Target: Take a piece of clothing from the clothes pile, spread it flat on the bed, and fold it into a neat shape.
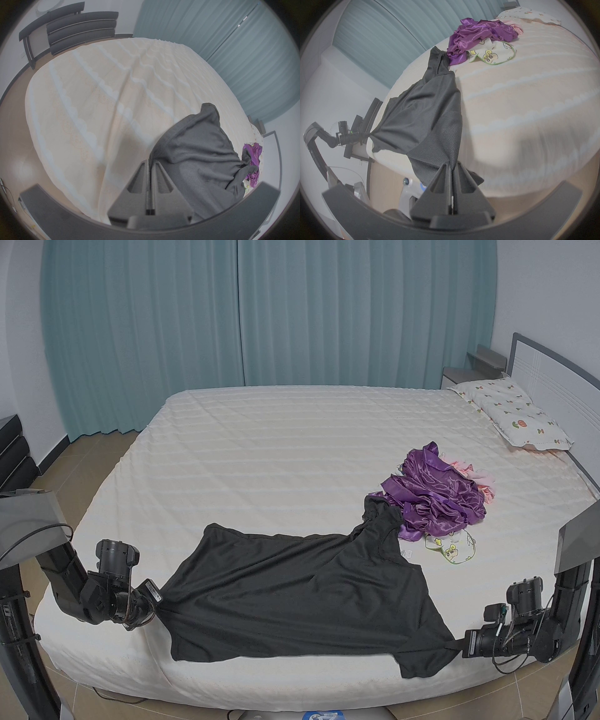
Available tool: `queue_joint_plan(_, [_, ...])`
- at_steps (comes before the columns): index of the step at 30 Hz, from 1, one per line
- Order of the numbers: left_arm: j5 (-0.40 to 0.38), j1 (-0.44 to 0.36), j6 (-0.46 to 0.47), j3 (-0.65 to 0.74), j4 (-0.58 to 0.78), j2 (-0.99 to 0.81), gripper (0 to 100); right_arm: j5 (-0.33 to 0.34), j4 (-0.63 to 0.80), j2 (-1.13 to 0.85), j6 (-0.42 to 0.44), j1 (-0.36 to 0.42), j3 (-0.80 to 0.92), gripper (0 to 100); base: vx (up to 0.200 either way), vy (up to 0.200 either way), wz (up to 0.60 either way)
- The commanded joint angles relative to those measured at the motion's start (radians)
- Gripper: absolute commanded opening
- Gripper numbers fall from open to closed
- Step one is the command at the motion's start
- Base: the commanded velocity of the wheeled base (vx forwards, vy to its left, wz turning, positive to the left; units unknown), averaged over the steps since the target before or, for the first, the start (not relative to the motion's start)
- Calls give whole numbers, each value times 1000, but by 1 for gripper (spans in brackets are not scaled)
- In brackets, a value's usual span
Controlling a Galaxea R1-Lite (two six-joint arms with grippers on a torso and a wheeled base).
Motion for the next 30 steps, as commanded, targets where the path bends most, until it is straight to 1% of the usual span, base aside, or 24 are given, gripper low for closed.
queue_joint_plan(1, [0,-10,19,18,-6,-13,0,17,15,-44,-27,1,63,0,0,0,0])
queue_joint_plan(4, [-5,-33,10,15,-9,-3,0,19,-11,-38,-27,-2,63,0,0,0,0])
queue_joint_plan(7, [-8,-35,8,6,-9,-2,0,19,-63,-18,-18,-4,63,0,0,0,0])
queue_joint_plan(8, [-11,-35,8,4,-12,-2,0,19,-100,8,-18,-7,63,0,0,0,0])
queue_joint_plan(10, [-11,-35,7,3,-30,-2,0,19,-123,33,-15,-8,63,0,0,0,0])
queue_joint_plan(11, [-11,-36,7,3,-43,1,100,19,-128,39,-15,-8,63,0,0,0,0])
queue_joint_plan(14, [-11,-35,5,6,-73,21,100,19,-128,42,-15,-8,63,0,0,0,0])
queue_joint_plan(15, [-11,-35,5,18,-110,36,100,22,-126,42,-15,-8,63,0,0,0,0])
queue_joint_plan(17, [-11,-29,8,35,-138,33,100,22,-128,42,-13,-8,63,0,0,0,0])
queue_joint_plan(18, [-37,-19,18,70,-156,21,100,22,-128,42,-13,-10,63,0,0,0,0])
queue_joint_plan(20, [-149,2,47,124,-179,-40,100,22,-128,42,-12,-10,63,0,0,0,0])
queue_joint_plan(21, [-149,2,47,124,-179,-40,100,22,-128,42,-12,-10,63,0,0,0,0])
queue_joint_plan(22, [-226,21,73,157,-184,-77,100,22,-126,42,-12,-10,63,0,0,0,0])
queue_joint_plan(23, [-313,30,120,203,-184,-109,100,22,-126,42,-12,-10,63,0,0,0,0])
queue_joint_plan(24, [-341,31,151,226,-185,-117,100,22,-126,42,-10,-10,63,0,0,0,0])
queue_joint_plan(26, [-365,31,199,254,-185,-122,100,22,-126,40,-4,-10,63,0,0,0,0])
queue_joint_plan(27, [-381,30,251,282,-185,-118,100,22,-126,39,7,-8,63,0,0,0,0])
queue_joint_plan(28, [-384,25,285,294,-187,-114,100,22,-128,37,13,-5,63,0,0,0,0])
queue_joint_plan(29, [-384,24,294,297,-185,-112,100,19,-128,37,14,-5,63,0,0,0,0])
queue_joint_plan(30, [-381,8,337,309,-185,-102,100,19,-126,31,24,-4,63,0,0,0,0])
